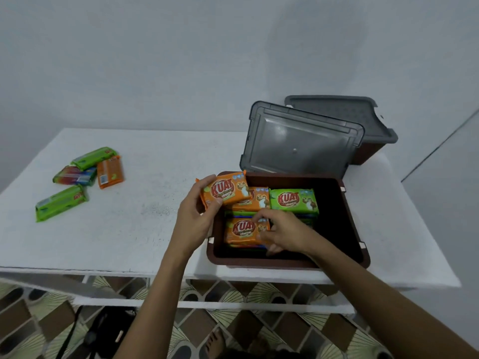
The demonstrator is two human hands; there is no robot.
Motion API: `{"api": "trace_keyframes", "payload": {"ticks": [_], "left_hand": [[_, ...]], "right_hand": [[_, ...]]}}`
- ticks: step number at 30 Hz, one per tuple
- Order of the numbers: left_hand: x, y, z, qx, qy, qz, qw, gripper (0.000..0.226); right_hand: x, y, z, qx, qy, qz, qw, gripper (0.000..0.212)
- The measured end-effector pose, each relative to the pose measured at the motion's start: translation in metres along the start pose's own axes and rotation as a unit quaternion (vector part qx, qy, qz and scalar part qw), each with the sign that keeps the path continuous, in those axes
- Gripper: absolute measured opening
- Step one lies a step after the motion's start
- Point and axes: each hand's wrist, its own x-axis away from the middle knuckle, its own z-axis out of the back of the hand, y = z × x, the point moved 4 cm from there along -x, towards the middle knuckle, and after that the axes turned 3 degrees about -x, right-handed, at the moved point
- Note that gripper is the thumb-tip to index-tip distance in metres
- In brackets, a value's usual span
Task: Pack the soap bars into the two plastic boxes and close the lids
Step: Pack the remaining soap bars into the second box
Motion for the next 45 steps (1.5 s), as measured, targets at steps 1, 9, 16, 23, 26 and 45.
{"api": "trace_keyframes", "payload": {"ticks": [1, 9, 16, 23, 26, 45], "left_hand": [[0.0, 0.0, 0.0, -0.004, 0.0, 0.001, 1.0, 0.04], [-0.002, 0.005, 0.0, -0.032, -0.03, -0.006, 0.999, 0.042], [0.006, 0.027, -0.027, 0.018, -0.138, 0.012, 0.99, 0.046], [0.002, 0.022, -0.042, -0.32, -0.132, -0.135, 0.928, 0.052], [-0.004, 0.008, -0.032, -0.379, -0.074, -0.141, 0.912, 0.047], [0.0, -0.015, -0.03, -0.382, -0.04, -0.099, 0.918, 0.037]], "right_hand": [[-0.002, -0.001, -0.001, 0.053, 0.007, 0.008, 0.999, 0.029], [0.003, -0.014, 0.014, 0.163, 0.104, 0.08, 0.978, 0.014], [0.029, -0.024, 0.048, -0.305, 0.086, 0.083, 0.945, 0.037], [0.06, 0.01, 0.074, -0.28, 0.092, 0.028, 0.955, 0.026], [0.067, 0.025, 0.08, -0.241, 0.101, -0.008, 0.965, 0.022], [0.04, 0.026, 0.053, 0.419, 0.067, -0.082, 0.902, 0.038]]}}
